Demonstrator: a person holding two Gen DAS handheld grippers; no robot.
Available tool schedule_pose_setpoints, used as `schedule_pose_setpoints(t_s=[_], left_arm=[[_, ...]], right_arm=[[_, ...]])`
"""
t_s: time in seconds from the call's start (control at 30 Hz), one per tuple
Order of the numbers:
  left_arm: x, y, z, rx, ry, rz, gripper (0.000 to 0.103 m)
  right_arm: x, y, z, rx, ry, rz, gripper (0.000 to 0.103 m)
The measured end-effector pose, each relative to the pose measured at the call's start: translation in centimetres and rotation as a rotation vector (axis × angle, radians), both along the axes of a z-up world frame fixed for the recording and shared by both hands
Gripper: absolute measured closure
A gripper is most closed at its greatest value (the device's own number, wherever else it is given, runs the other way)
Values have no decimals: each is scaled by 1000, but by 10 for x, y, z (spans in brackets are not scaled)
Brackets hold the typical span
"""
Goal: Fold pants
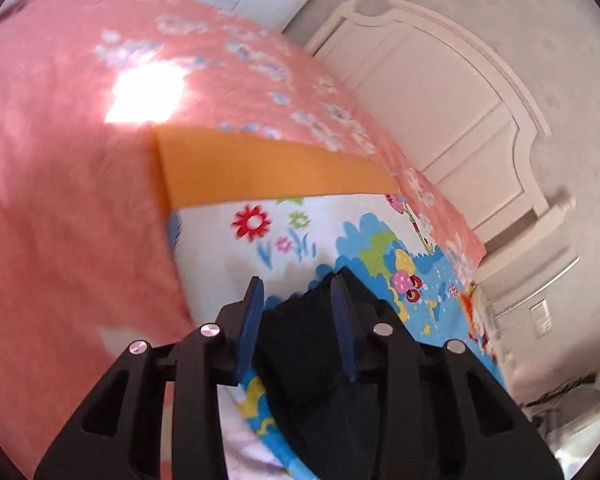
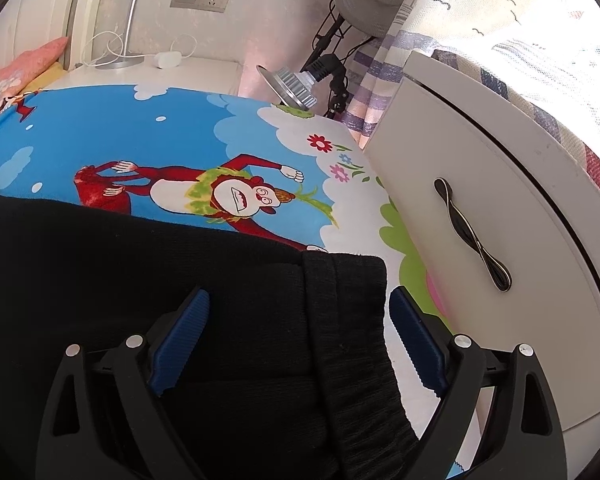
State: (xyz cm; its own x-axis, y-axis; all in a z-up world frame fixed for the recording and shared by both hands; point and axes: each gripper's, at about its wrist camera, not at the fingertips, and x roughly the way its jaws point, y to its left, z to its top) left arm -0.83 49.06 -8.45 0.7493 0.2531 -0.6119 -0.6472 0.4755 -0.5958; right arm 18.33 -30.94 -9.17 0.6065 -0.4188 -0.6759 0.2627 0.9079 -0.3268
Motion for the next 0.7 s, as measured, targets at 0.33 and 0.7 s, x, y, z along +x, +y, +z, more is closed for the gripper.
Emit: schedule_pose_setpoints(t_s=[0.33,0.7], left_arm=[[16,-8,-47,-173,58,-132,81],[30,-24,-1,107,132,-234,96]], right_arm=[[-68,206,98,297,-161,561,15],[-116,413,1,327,115,948,38]])
